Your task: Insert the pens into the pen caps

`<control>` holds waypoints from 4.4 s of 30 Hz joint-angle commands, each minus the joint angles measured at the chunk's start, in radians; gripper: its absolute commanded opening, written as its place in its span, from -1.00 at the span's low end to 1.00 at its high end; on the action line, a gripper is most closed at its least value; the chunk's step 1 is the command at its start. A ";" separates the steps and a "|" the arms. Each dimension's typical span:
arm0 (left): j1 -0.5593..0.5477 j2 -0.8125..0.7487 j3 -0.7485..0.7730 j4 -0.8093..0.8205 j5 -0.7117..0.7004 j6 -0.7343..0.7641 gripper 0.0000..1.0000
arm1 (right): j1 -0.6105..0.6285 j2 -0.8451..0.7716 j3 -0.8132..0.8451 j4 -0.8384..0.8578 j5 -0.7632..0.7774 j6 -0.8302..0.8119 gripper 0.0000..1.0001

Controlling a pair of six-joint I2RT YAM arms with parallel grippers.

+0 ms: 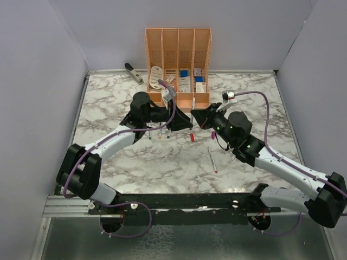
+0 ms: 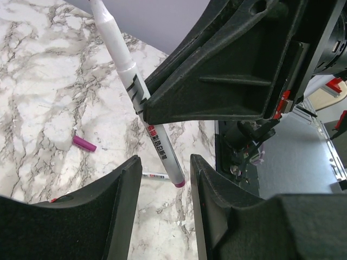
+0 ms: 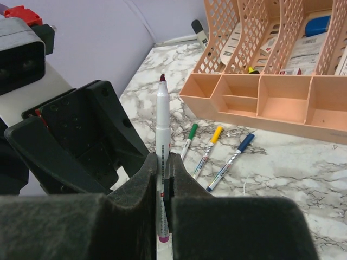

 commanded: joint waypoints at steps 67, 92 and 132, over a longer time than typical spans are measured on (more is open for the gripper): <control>-0.010 0.063 0.030 -0.323 -0.304 0.057 -1.00 | -0.221 0.303 0.028 -0.546 0.059 0.063 -0.31; -0.010 0.100 0.061 -0.355 -0.285 0.084 -1.00 | -0.251 0.574 0.167 -0.555 0.197 0.058 -0.17; -0.004 0.124 0.087 -0.366 -0.295 0.098 -1.00 | -0.290 0.687 0.186 -0.680 0.028 0.050 -0.43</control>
